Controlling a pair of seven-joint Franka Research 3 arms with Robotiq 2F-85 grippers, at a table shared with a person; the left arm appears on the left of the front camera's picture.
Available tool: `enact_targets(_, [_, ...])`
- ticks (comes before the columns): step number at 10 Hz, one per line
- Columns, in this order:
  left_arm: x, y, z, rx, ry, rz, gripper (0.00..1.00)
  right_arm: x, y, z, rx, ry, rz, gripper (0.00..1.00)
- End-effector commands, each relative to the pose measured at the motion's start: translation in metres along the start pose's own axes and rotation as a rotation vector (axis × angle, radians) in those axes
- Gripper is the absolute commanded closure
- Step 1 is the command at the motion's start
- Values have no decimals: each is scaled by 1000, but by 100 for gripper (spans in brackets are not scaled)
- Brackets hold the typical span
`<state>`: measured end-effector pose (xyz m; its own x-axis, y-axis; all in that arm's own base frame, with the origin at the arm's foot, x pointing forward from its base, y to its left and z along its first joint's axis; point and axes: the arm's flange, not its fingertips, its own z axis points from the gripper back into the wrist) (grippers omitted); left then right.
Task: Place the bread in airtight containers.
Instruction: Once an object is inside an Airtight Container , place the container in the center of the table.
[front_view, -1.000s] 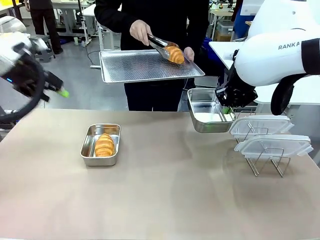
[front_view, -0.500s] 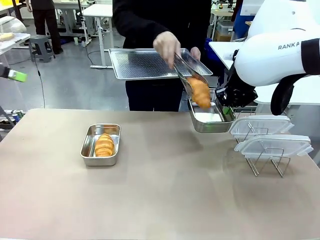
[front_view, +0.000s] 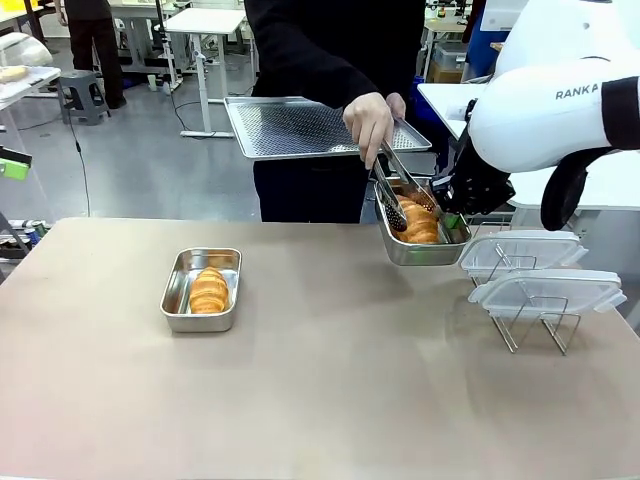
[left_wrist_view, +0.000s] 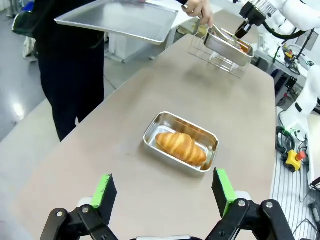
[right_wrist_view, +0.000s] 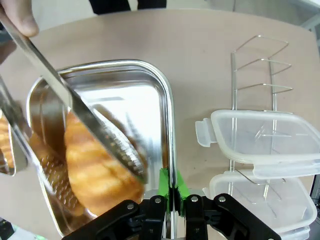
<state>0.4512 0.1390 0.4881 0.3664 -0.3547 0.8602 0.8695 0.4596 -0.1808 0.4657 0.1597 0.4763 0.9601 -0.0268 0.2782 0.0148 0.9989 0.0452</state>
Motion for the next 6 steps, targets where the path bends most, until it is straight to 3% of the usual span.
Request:
enact_targets(1, [-4,2,2,3,3,7,0,3,1,5,9,-11,-11,100])
enact_targets(6, [-4,2,2,3,3,7,0,3,1,5,9,-11,-11,100])
